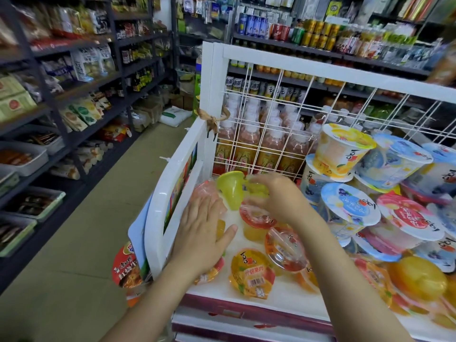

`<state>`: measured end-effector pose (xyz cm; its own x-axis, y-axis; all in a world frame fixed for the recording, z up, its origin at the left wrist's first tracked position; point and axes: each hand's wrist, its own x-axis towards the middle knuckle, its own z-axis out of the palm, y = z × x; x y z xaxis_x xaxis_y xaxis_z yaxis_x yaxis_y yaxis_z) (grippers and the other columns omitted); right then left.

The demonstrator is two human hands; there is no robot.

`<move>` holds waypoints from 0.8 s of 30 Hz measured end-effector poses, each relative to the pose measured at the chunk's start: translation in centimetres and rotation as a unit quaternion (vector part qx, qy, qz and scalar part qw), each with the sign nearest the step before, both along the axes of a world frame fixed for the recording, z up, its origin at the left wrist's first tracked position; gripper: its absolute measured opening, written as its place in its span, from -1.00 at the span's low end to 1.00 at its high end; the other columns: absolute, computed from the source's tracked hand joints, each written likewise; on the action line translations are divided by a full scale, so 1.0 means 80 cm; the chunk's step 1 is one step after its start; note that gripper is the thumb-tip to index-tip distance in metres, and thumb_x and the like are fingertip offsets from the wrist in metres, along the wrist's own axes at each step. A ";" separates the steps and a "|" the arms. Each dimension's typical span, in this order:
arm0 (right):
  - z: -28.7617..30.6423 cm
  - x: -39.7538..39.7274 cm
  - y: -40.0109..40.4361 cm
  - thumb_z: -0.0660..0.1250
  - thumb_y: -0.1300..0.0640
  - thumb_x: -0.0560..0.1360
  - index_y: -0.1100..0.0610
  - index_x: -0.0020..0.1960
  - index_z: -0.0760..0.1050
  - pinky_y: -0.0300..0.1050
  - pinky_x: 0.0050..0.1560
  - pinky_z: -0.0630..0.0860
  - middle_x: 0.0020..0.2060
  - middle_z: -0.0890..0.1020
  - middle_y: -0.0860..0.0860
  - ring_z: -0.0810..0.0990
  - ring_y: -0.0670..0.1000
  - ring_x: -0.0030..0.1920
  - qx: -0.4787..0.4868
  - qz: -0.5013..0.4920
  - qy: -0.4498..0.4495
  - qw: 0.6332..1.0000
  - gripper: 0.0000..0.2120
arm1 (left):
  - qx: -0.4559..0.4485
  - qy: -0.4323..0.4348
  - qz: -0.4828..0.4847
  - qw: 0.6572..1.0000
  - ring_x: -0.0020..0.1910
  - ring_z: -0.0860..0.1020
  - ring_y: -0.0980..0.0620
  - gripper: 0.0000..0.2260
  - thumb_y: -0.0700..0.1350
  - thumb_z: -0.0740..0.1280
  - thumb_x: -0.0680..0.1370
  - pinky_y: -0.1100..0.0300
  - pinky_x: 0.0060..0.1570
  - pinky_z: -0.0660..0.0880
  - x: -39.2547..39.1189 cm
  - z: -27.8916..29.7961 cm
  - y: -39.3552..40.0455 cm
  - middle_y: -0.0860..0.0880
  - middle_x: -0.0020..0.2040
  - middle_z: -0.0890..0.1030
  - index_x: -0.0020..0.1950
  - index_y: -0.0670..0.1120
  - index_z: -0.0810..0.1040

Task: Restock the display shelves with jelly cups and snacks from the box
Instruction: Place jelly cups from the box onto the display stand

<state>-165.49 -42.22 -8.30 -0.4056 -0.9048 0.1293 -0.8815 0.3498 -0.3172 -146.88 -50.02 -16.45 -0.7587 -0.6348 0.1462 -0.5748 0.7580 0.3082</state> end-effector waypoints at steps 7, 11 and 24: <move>0.004 -0.020 -0.107 0.45 -0.07 0.49 0.12 0.35 0.52 -0.09 0.24 0.42 0.27 0.58 0.07 0.53 0.08 0.26 0.058 0.027 -0.032 0.997 -0.51 | 0.014 -0.005 0.010 1.000 0.60 -0.25 0.02 -0.18 0.43 -0.31 0.49 0.10 0.48 -0.37 -0.002 0.005 0.002 -0.01 0.65 -0.10 0.64 -0.01 -0.11; -0.020 -0.034 -0.126 0.44 -0.10 0.49 0.16 0.28 0.56 -0.03 0.17 0.44 0.19 0.50 0.15 0.53 0.13 0.11 0.080 -0.004 -0.014 0.997 -0.53 | 0.019 -0.011 0.012 1.000 0.60 -0.25 0.01 -0.19 0.38 -0.35 0.47 0.07 0.50 -0.35 -0.001 0.008 0.003 -0.01 0.65 -0.09 0.64 0.00 -0.09; -0.031 -0.031 -0.122 0.50 -0.34 0.29 0.03 -0.09 0.39 -0.01 -0.15 0.45 -0.16 0.47 -0.05 0.47 0.02 -0.18 0.118 -0.007 -0.016 0.993 -0.47 | 0.028 -0.010 0.009 1.000 0.60 -0.24 0.00 -0.22 0.37 -0.35 0.48 0.06 0.51 -0.34 0.000 0.010 0.004 0.00 0.65 -0.04 0.63 0.04 -0.05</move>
